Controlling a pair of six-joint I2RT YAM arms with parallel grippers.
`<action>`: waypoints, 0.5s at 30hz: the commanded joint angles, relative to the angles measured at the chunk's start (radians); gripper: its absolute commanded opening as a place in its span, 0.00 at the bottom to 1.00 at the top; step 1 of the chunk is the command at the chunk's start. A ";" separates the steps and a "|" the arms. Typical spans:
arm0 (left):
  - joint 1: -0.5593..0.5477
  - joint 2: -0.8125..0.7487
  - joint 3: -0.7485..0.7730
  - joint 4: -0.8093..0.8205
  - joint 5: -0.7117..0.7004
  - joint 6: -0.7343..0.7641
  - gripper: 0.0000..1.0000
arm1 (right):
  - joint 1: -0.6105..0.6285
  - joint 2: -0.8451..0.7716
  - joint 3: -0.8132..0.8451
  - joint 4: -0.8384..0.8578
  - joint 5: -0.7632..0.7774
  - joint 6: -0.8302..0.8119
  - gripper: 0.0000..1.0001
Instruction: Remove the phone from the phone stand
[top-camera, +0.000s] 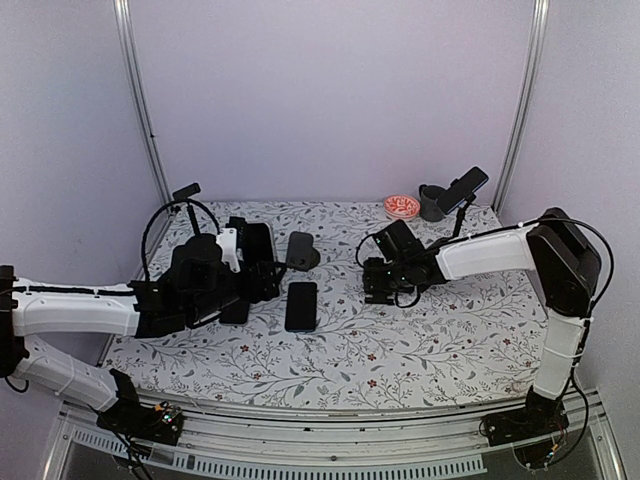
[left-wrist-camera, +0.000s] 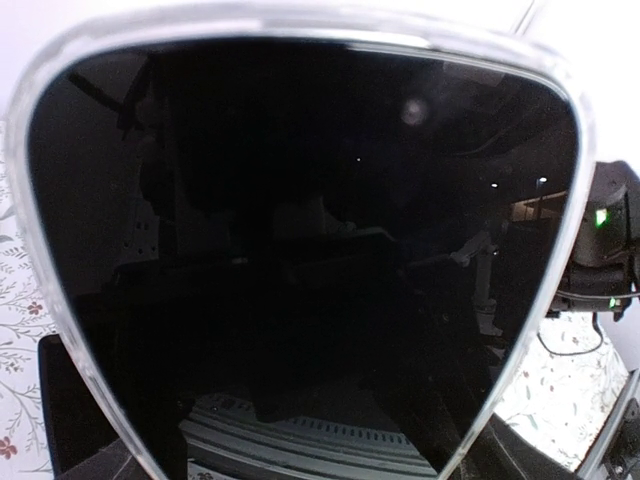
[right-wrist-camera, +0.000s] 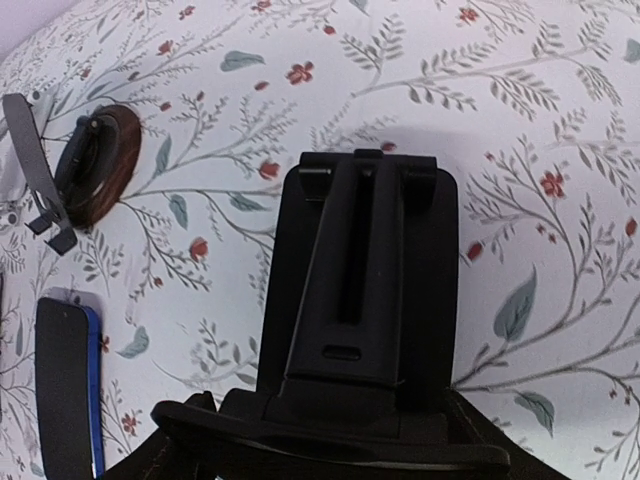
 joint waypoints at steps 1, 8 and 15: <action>0.021 -0.043 -0.010 0.067 0.002 -0.009 0.63 | -0.028 0.087 0.144 0.051 -0.024 -0.072 0.67; 0.034 -0.052 -0.029 0.059 0.008 -0.016 0.62 | -0.056 0.259 0.381 0.049 -0.096 -0.144 0.66; 0.036 -0.020 -0.018 0.049 0.029 -0.028 0.60 | -0.072 0.354 0.489 0.015 -0.091 -0.148 0.71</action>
